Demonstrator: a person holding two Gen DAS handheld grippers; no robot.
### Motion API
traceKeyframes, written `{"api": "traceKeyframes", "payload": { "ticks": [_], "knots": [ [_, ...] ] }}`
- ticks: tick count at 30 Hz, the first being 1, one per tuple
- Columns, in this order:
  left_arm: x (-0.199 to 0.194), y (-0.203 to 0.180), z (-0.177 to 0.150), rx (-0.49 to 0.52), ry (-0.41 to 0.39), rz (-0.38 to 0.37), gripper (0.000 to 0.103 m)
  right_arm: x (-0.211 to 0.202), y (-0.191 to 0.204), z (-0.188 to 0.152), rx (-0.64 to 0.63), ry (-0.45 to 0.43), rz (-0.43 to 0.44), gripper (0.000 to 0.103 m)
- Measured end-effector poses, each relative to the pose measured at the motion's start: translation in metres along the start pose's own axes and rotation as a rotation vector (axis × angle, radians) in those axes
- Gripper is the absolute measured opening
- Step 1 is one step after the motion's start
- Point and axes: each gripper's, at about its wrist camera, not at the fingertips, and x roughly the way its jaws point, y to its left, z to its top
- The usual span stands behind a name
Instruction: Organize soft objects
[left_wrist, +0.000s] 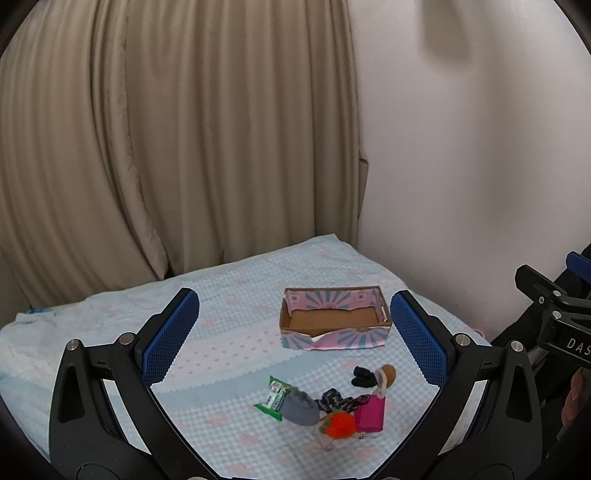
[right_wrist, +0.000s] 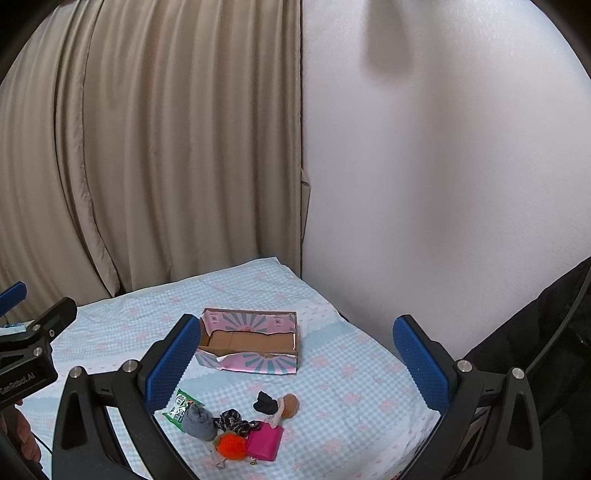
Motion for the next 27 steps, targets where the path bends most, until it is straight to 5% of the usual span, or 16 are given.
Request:
{"api": "traceKeyframes", "payload": {
  "ticks": [27],
  "knots": [
    [-0.0001,0.0013,-0.0046,0.001,0.006,-0.009,0.103,0.0007,-0.0004,-0.0118,-0.003,-0.008,-0.015,0.103]
  ]
}}
